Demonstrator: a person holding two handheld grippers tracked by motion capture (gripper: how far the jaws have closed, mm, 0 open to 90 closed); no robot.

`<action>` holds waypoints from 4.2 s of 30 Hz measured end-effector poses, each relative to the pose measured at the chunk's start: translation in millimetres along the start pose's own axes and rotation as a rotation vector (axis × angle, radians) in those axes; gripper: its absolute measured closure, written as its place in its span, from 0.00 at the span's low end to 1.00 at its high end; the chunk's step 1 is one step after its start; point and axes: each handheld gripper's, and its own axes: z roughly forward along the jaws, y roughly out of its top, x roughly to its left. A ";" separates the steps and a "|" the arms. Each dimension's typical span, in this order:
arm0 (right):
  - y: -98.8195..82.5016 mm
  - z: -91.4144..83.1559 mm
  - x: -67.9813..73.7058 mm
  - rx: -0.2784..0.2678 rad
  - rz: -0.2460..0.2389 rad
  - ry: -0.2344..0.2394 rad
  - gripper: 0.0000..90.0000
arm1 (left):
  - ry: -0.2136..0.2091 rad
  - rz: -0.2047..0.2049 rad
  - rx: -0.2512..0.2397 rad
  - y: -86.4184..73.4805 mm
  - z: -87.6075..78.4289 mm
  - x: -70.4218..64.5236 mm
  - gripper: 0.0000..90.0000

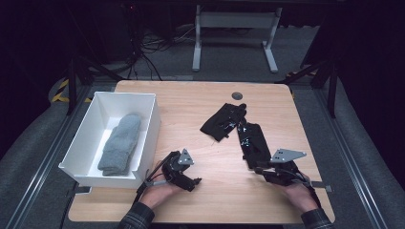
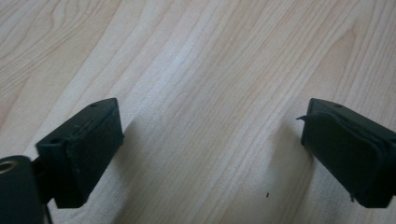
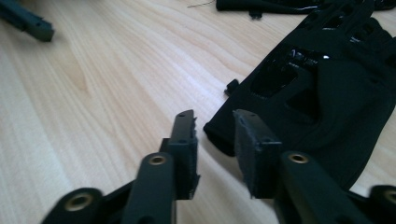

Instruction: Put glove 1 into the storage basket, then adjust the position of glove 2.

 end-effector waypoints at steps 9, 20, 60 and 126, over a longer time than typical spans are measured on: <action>19.8 9.7 -18.8 -0.014 0.011 -0.006 1.00 | 0.004 -0.008 -0.026 -4.0 1.2 -0.8 0.00; 47.2 42.0 -45.8 0.001 0.008 -0.056 1.00 | 0.012 -0.014 -0.028 -3.8 1.2 -0.2 0.01; 14.5 37.0 -18.1 0.125 0.008 -0.033 1.00 | 0.003 -0.010 -0.028 -3.9 1.3 -0.9 0.00; -42.8 -4.2 -73.0 0.019 0.193 -0.241 0.24 | -0.075 -0.033 -0.067 68.9 -1.7 29.3 0.75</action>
